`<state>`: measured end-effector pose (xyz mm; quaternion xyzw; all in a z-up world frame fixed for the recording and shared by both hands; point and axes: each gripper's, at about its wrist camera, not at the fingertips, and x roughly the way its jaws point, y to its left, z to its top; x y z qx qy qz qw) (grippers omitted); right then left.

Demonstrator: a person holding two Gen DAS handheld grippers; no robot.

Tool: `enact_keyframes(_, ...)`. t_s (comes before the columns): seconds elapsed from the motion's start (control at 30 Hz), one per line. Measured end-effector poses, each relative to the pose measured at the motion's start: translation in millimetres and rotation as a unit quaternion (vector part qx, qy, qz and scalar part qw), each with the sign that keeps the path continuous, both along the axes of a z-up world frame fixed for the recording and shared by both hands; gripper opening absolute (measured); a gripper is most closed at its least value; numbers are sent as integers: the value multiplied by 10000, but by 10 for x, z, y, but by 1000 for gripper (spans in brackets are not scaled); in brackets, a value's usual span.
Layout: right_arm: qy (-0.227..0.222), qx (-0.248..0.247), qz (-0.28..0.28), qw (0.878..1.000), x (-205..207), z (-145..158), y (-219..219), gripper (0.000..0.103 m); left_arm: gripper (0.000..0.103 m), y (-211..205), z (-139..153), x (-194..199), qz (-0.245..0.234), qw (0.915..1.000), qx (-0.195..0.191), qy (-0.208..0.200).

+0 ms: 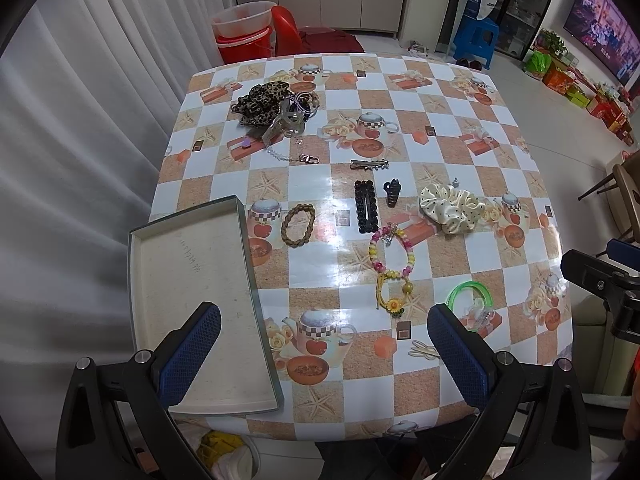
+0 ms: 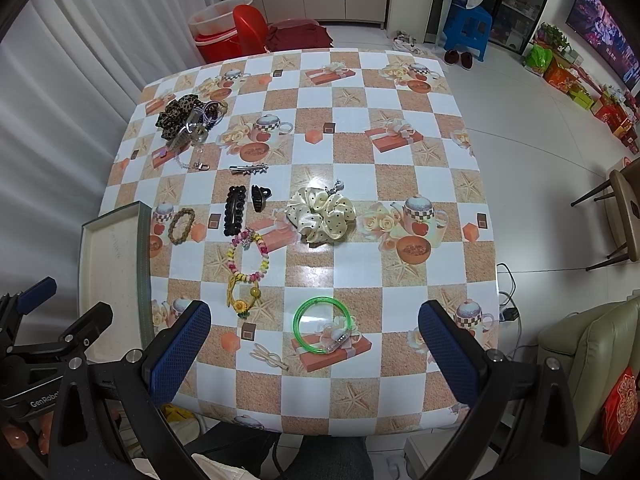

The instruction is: Organize jewelry

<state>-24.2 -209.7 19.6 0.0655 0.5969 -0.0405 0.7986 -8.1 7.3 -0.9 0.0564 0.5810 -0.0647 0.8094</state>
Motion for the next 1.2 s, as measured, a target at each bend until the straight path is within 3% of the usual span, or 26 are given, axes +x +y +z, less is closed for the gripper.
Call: enact_keyframes(1.2,32,14,-7,10000,73,-73,4,103,103,-1,6,10,1,10000,8,27)
